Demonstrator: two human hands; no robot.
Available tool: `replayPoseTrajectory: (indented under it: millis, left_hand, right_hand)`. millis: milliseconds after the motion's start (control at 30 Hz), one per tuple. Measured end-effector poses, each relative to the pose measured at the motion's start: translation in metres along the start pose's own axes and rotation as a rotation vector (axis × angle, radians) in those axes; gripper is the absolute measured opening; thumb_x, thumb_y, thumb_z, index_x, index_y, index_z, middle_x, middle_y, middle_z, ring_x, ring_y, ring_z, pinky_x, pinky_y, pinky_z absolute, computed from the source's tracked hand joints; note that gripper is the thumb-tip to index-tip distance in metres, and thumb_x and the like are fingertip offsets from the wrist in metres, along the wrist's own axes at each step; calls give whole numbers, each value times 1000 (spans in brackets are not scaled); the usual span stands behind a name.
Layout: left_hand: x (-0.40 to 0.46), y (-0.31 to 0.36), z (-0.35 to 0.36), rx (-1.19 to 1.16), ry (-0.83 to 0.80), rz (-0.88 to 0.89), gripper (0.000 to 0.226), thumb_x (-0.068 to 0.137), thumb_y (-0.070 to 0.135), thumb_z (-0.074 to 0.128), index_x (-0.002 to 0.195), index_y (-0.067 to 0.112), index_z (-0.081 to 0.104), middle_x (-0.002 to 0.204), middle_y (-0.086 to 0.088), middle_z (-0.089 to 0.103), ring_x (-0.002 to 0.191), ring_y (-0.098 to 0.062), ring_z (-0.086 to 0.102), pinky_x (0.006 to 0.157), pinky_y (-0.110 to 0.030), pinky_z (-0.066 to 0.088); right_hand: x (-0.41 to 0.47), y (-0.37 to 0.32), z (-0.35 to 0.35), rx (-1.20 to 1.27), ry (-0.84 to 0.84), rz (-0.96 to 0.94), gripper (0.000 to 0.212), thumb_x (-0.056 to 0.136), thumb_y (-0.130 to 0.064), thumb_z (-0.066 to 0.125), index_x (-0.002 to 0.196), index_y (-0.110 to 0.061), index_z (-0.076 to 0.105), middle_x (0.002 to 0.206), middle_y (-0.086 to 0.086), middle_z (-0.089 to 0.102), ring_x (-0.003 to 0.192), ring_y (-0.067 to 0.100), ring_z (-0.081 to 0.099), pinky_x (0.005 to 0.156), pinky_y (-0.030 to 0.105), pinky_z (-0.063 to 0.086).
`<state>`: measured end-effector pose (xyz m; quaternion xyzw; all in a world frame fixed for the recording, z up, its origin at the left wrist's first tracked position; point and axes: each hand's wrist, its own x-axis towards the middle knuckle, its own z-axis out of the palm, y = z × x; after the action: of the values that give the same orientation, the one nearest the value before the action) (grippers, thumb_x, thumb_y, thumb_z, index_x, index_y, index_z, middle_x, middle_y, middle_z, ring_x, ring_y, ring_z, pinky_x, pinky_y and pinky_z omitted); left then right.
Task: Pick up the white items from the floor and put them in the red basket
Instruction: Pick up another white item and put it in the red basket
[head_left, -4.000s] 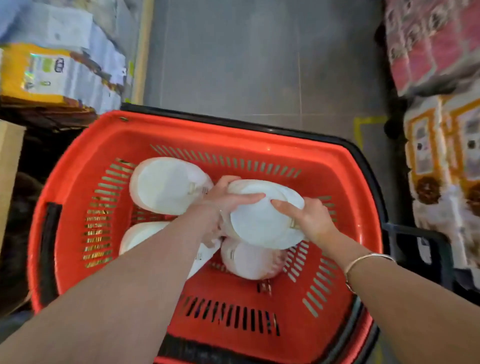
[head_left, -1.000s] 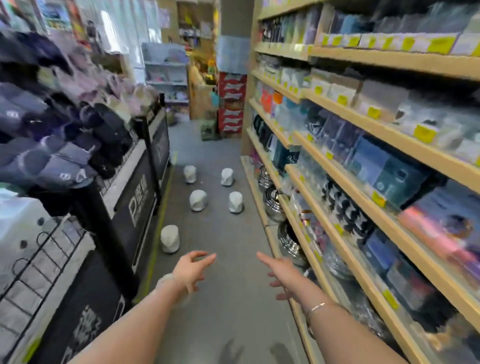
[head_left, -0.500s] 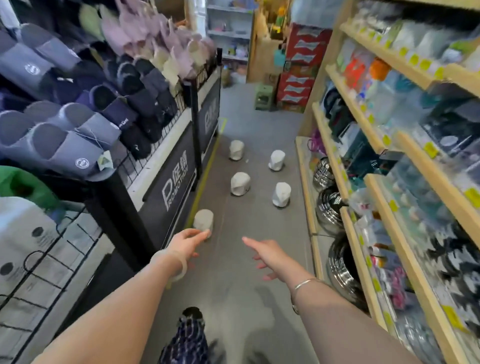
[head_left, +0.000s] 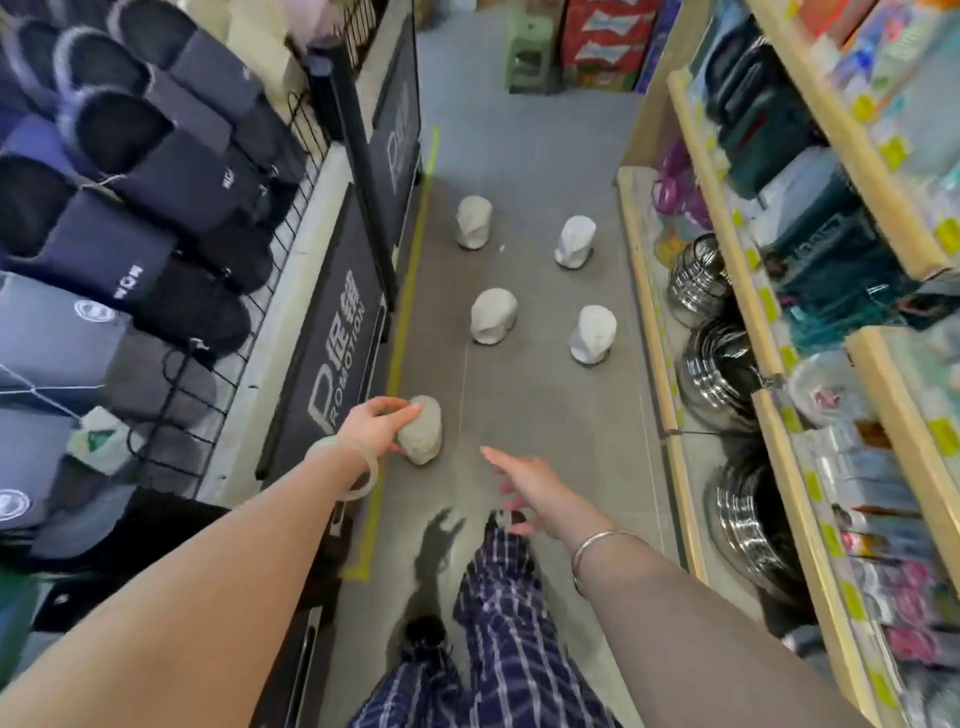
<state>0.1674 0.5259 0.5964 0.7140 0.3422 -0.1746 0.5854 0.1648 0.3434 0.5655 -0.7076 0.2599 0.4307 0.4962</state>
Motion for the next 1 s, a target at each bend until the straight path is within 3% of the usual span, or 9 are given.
replayPoseTrajectory:
  millis: [100,200,333,500,567,733,867,933,1000]
  left_hand:
    - [59,26,7,4,13,-24,43,91,28,58,128,7,53,130,-11,55,103,-22,53,61,-22,40]
    - [113,47,14,7,38,-75,44,90,29,58,128,6,53,115,-8,56,97,-21,53,60,-20,39]
    - [176,70,23,39,46,-121,42,91,30,58,127,9,53,111,-4,56,94,-18,53,63,-20,40]
    - [256,68,30,55,27,-211,43,89,33,59,127,14,54,115,-2,56,100,-18,54,82,-29,39]
    - [289,55,29,60,36,-253,43,89,33,60,127,14,54,112,-1,55,101,-19,55,86,-30,39]
    - [382,-5,33,106,60,-341,45,85,34,64,125,15,56,122,-3,59,110,-24,56,97,-37,44]
    - [463,-73,47,215,-16,-359,52,82,33,68,129,19,51,133,-6,53,114,-22,52,87,-34,46]
    - [502,-101,57,273,-29,-345,58,81,29,70,133,18,48,138,-8,49,123,-25,48,98,-37,43]
    - [538,-125,69,349,-36,-325,66,79,28,73,137,16,43,142,-11,44,128,-27,45,103,-34,38]
  right_hand:
    - [52,-39,-8,-1,-19,19,64,81,-54,63,128,-13,49,107,5,53,87,17,52,77,38,51]
    - [102,-77,-15,-12,-45,47,46,80,-48,67,106,-12,57,99,4,55,87,17,53,80,41,52]
    - [157,-122,-21,-93,-61,79,57,80,-42,71,120,-4,56,111,12,59,106,27,59,94,48,50]
    - [239,-145,-13,-88,-93,163,55,79,-43,71,118,-8,54,110,7,56,100,23,56,79,41,55]
    - [268,-144,-3,-99,-109,194,51,79,-45,71,112,-10,56,110,6,58,101,23,57,74,37,55]
    - [349,-115,16,-20,-97,242,45,77,-43,74,104,-11,57,98,1,57,99,21,55,85,40,53]
    - [436,-82,46,-64,-104,287,59,76,-39,76,120,-11,49,100,3,54,96,19,52,97,44,49]
    - [477,-70,64,-30,-117,297,73,77,-36,76,135,-7,42,113,6,57,95,19,51,98,41,48]
    - [515,-55,83,-25,-112,310,82,76,-39,76,140,-5,37,132,11,52,110,24,53,98,41,48]
